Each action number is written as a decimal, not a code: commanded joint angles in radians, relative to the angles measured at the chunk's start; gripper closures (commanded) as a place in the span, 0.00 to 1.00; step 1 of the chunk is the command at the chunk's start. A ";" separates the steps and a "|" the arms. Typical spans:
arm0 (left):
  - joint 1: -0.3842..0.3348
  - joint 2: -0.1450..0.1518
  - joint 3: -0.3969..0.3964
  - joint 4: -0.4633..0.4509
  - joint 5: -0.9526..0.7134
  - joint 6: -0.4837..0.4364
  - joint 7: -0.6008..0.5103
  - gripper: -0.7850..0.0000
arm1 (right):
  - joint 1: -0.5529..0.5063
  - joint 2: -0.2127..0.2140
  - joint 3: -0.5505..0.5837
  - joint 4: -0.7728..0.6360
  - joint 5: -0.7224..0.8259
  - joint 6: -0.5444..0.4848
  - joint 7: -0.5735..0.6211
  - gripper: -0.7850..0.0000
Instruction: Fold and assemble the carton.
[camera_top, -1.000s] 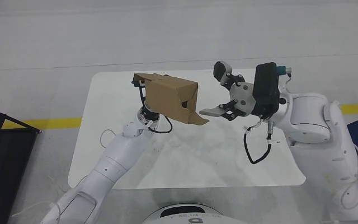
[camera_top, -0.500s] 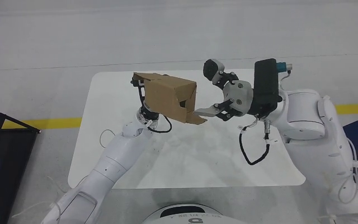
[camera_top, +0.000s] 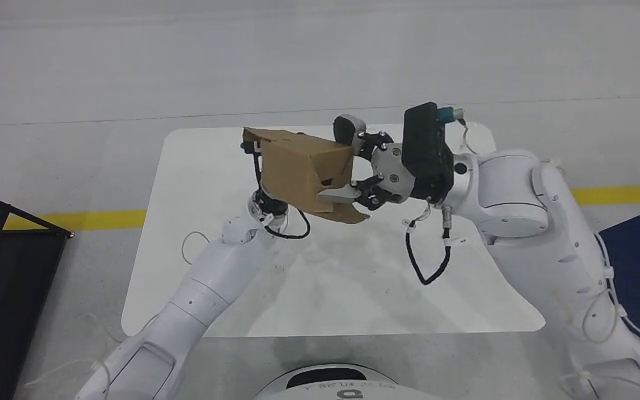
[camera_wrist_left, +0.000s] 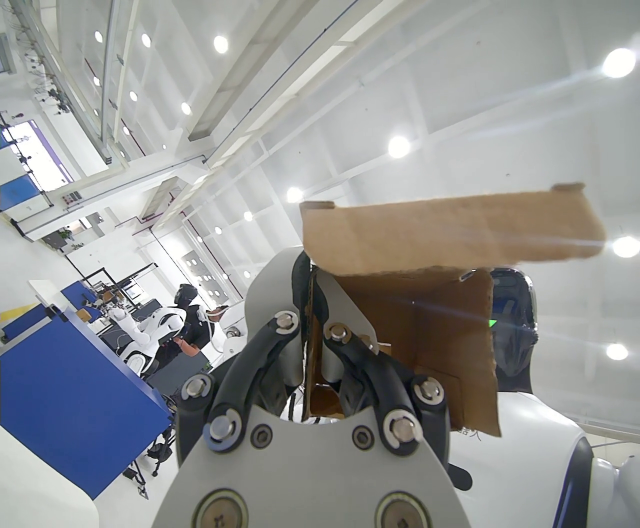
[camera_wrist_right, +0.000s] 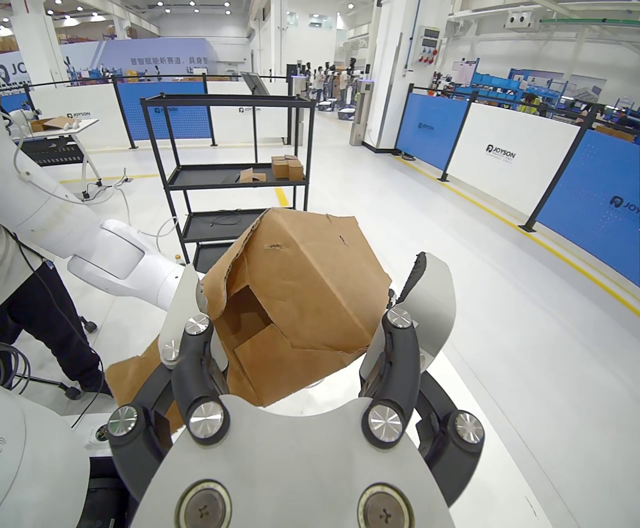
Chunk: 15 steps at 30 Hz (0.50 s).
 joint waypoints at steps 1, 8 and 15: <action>0.001 -0.003 -0.006 0.001 -0.005 0.011 -0.010 1.00 | 0.010 -0.002 -0.007 0.000 -0.012 0.008 0.004 0.18; 0.016 -0.020 -0.054 0.000 -0.032 0.073 -0.073 1.00 | 0.047 -0.014 -0.064 -0.006 -0.096 0.058 0.024 0.16; 0.045 -0.039 -0.131 -0.009 -0.046 0.140 -0.140 1.00 | 0.077 -0.023 -0.091 -0.001 -0.130 0.090 0.026 0.16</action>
